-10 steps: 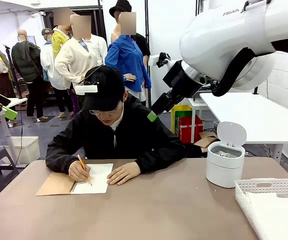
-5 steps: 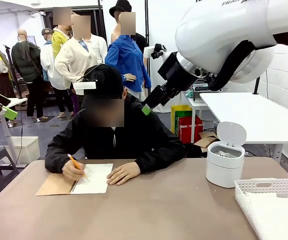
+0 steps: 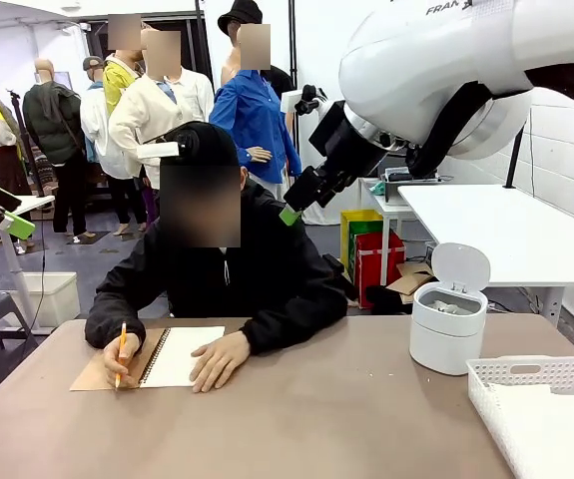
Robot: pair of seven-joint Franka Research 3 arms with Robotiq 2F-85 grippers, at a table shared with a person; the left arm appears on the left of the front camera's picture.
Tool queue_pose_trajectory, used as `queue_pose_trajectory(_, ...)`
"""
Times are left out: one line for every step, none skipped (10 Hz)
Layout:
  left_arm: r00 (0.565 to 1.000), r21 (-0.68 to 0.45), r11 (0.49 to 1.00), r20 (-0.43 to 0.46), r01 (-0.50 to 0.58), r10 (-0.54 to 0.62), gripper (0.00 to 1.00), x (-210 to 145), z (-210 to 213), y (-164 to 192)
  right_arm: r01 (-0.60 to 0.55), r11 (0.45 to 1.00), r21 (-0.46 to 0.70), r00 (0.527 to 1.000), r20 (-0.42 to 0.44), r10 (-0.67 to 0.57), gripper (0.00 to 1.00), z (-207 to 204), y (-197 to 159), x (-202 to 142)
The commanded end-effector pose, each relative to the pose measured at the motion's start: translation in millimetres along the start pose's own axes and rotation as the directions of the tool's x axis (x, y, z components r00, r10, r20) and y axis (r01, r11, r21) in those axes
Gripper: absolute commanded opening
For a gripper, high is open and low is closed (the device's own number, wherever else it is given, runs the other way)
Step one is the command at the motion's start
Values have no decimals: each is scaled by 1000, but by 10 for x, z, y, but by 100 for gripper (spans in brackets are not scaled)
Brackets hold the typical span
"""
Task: Sort the paper based on its condition.
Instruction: If a person hands you a paper, place it in the Organizing basket , and if it's crumpled, put it in the Trash can.
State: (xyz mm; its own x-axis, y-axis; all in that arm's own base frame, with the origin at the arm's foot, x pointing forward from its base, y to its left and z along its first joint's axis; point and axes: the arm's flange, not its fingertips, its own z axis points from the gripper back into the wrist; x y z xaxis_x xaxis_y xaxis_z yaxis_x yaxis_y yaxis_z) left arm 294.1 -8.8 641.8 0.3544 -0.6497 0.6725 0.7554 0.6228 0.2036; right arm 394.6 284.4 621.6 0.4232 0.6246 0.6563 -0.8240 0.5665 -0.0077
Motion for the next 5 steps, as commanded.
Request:
queue_pose_trajectory(1000,9,1000,5,-2,2,100,0,-2,15,10,1000,3,1000,6,-10,100,36,26,-13)
queue_pose_trajectory(1000,9,1000,5,-2,2,100,0,-2,15,10,1000,3,1000,6,-10,100,36,26,-13)
queue_pose_trajectory(1000,9,1000,5,-2,2,100,0,-2,15,10,1000,3,1000,6,-10,100,36,26,-13)
queue_pose_trajectory(1000,9,1000,5,-2,2,100,0,-2,15,10,1000,3,1000,6,-10,100,36,26,-13)
queue_pose_trajectory(1000,9,1000,5,-2,2,100,0,-2,15,10,1000,3,1000,6,-10,100,36,26,-13)
